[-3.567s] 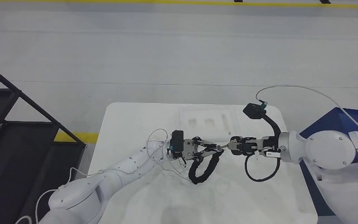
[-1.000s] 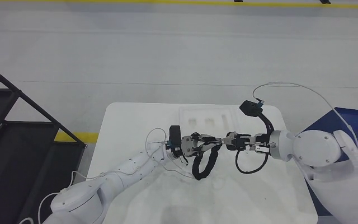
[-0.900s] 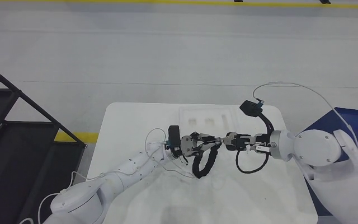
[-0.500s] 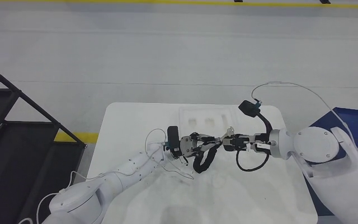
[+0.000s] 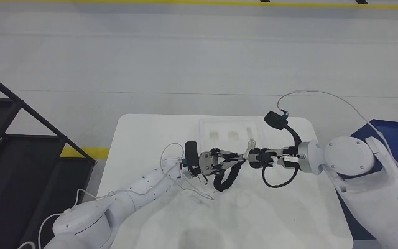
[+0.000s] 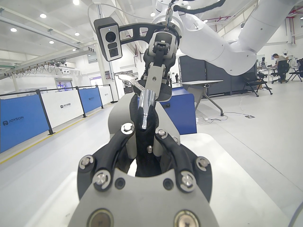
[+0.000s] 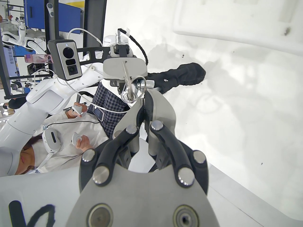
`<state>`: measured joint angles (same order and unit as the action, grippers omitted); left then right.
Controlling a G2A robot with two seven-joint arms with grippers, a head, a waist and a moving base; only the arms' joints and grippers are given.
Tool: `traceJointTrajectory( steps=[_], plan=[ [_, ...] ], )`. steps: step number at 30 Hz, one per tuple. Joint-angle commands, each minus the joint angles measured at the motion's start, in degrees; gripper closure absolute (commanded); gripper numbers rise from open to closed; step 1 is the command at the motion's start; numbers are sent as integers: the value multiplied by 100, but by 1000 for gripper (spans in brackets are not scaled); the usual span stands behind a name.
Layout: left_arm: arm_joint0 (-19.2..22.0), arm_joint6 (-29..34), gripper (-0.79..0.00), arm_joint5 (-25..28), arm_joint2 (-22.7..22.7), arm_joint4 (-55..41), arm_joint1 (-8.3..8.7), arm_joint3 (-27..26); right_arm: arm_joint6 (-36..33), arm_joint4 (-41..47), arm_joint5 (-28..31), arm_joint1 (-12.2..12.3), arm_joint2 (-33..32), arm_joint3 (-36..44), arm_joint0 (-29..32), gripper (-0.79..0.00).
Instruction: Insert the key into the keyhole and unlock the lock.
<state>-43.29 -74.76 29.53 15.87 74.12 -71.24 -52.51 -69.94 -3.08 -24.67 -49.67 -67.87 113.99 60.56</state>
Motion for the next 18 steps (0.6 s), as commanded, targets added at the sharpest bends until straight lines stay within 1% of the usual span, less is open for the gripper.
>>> traceJointTrajectory(
  steps=[1,9,12,13,14,18],
  plan=[
    [-5,-22,0,-22,-24,-3,10,11,-18,-11,4,8,-12,-8,-1,0],
    [-42,-116,0,-116,-113,-89,83,59,-264,-161,-38,59,-36,-68,-1,0],
    [-29,-114,0,-114,-182,-8,131,64,-328,-175,48,84,-108,-131,15,-6],
    [-20,-107,0,-107,-213,30,149,56,-361,-148,99,93,-147,-153,23,-117],
    [-7,-94,0,-93,-246,74,168,53,-395,-72,164,100,-199,-190,35,-185],
    [26,-90,0,-90,-344,110,234,13,-494,459,396,128,-510,-371,117,-283]
  ],
)
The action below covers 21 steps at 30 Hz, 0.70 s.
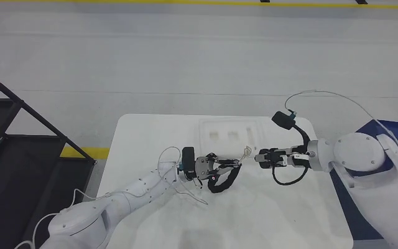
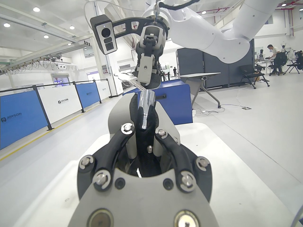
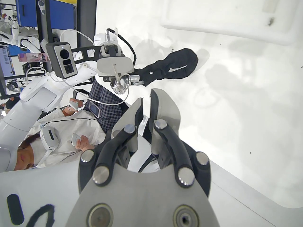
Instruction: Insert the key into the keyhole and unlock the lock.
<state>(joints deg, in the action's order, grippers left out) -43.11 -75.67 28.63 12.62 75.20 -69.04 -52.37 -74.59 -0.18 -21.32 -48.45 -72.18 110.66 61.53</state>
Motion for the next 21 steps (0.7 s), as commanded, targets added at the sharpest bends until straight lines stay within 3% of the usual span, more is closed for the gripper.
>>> traceJointTrajectory(
  steps=[1,10,21],
  plan=[
    [16,9,0,9,-44,11,28,0,-109,351,164,11,-143,-61,48,-317],
    [94,66,0,66,-245,-10,75,-125,-398,1242,828,42,-420,-420,152,-440],
    [98,159,0,159,-288,87,52,-266,-627,1455,1547,-47,219,-1057,-250,-376]
  ],
)
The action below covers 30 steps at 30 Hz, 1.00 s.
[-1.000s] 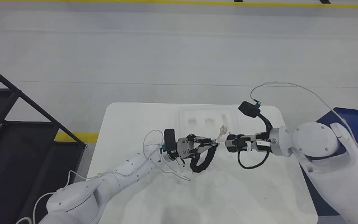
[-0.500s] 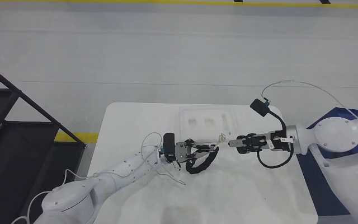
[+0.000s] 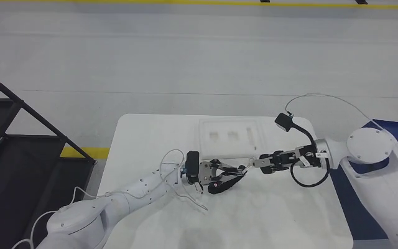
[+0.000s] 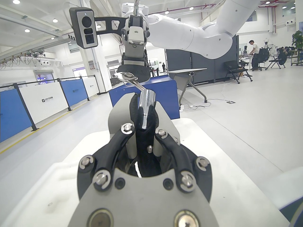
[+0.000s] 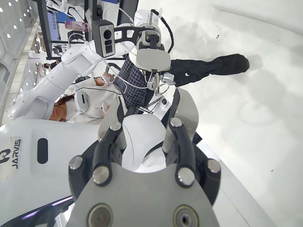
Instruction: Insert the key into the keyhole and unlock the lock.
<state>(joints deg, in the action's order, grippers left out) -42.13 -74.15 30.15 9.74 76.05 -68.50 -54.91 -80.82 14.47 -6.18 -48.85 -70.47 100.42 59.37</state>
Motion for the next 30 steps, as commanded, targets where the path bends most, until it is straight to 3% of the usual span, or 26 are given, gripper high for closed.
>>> traceJointTrajectory(
  steps=[1,6,10,12,14,16,30],
  plan=[
    [6,14,0,14,0,15,-4,-21,-10,-21,73,-14,104,-59,-69,-372],
    [10,52,0,52,0,62,-14,-76,59,-10,234,-48,289,-227,-193,-357],
    [6,65,0,65,0,82,-21,-90,104,58,297,-66,370,-369,-246,-299],
    [4,62,0,62,0,76,-23,-92,111,71,290,-70,395,-425,-269,-203],
    [4,61,0,61,0,77,-24,-83,103,84,280,-71,415,-463,-288,-58],
    [3,63,0,63,0,65,-24,-71,90,103,269,-71,429,-487,-303,0],
    [29,-78,0,-78,0,9,-32,-10,331,208,-49,-36,301,-337,-249,0]
  ],
)
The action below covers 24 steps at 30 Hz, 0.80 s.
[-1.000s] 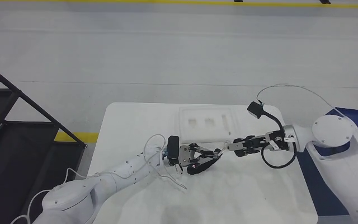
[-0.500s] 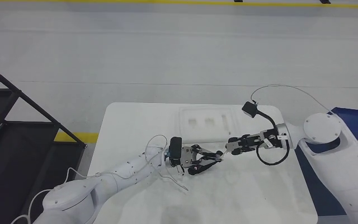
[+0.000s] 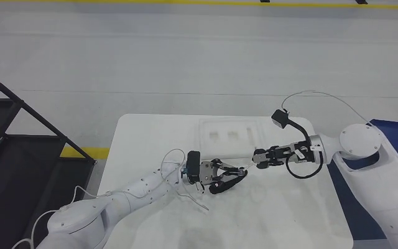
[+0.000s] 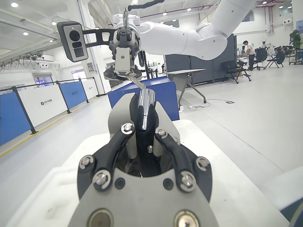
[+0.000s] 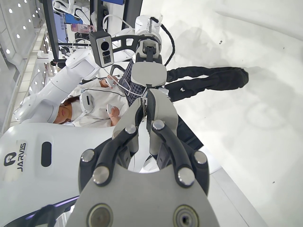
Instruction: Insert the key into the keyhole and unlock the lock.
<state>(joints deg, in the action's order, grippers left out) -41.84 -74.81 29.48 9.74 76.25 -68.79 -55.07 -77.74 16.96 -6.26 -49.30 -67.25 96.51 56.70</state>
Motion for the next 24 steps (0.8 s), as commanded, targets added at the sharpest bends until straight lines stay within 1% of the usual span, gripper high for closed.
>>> traceJointTrajectory(
  steps=[1,7,11,15,18,20,22,23,24],
  plan=[
    [-2,-29,0,-29,0,-26,-7,12,53,-84,-99,19,-47,120,46,0],
    [1,-217,0,-217,0,-107,-30,101,547,-356,-458,88,-332,575,316,0],
    [-33,-539,0,-538,0,-115,-24,172,844,-526,-711,149,-633,1061,564,0],
    [-68,-842,0,-841,0,-207,-2,216,1050,-909,-1036,213,-866,1574,824,0],
    [-83,-938,0,-938,0,-346,10,234,995,-1225,-1312,254,-907,1873,924,0],
    [-87,-999,0,-999,0,-440,15,228,942,-1275,-1372,262,-864,2009,975,0],
    [-86,-984,0,-983,0,-478,17,184,493,-917,-1308,250,-667,1904,985,0],
    [-78,-969,0,-969,0,-480,18,157,228,-890,-1282,248,-544,1803,901,0],
    [-67,-951,0,-950,0,-457,19,135,156,-918,-1234,240,-456,1724,791,0]
  ],
)
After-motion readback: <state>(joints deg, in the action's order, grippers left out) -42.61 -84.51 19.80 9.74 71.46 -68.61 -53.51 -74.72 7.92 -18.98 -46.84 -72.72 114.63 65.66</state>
